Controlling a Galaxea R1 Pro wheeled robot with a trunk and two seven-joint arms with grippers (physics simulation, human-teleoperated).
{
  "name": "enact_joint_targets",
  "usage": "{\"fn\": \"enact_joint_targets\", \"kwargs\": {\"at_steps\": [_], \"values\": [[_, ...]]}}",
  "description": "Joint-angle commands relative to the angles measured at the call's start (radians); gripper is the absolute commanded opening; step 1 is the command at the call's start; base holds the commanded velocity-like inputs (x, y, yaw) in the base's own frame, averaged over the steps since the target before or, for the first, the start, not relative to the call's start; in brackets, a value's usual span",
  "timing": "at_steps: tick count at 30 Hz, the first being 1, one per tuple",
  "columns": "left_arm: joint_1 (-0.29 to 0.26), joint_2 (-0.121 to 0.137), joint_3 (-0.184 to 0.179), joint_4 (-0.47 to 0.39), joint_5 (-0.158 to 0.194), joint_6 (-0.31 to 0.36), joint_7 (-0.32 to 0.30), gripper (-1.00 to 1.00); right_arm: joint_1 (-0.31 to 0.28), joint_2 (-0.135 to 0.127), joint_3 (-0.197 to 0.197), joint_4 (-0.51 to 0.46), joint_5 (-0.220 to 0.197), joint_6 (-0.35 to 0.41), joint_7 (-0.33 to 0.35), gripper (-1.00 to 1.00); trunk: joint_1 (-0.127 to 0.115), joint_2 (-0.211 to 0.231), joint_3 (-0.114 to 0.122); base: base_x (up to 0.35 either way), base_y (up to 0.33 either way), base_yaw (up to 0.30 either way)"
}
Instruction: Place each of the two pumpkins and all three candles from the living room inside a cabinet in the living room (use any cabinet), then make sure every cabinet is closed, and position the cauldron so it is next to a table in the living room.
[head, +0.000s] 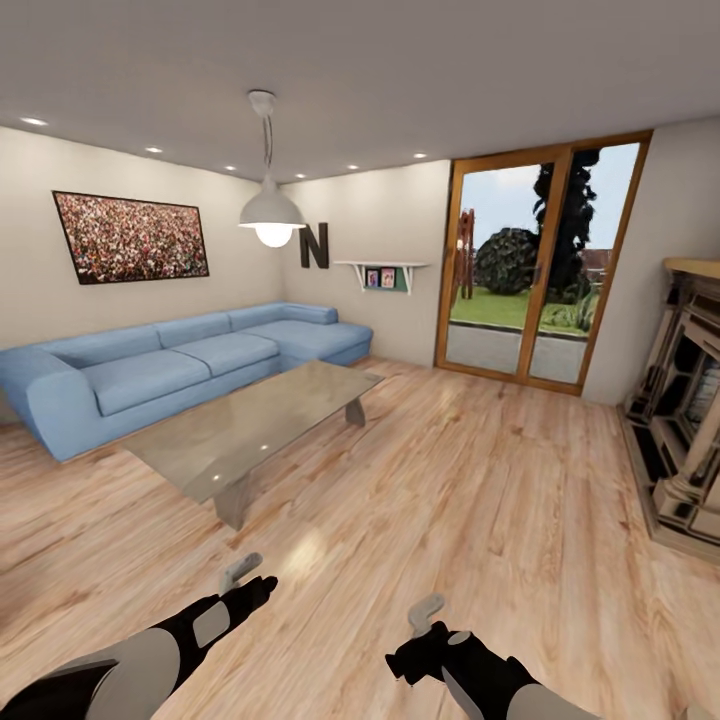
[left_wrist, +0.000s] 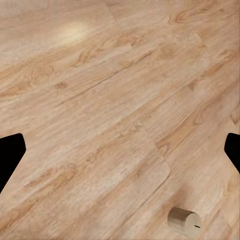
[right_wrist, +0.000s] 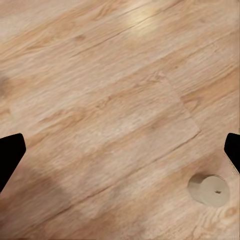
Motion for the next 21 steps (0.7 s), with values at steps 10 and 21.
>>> {"fn": "enact_joint_targets", "kwargs": {"at_steps": [10, 21], "values": [[-0.001, 0.000, 0.008, 0.001, 0.003, 0.003, -0.004, 1.00, -0.001, -0.001, 0.005, -0.002, -0.008, 0.005, -0.001, 1.00, 0.000, -0.001, 0.000, 0.284, -0.122, 0.013], [-0.001, 0.000, 0.008, 0.002, 0.003, 0.003, -0.004, 1.00, -0.001, -0.001, 0.005, -0.002, -0.008, 0.005, 0.001, 1.00, 0.000, -0.001, 0.000, 0.047, -0.022, 0.220]]}}
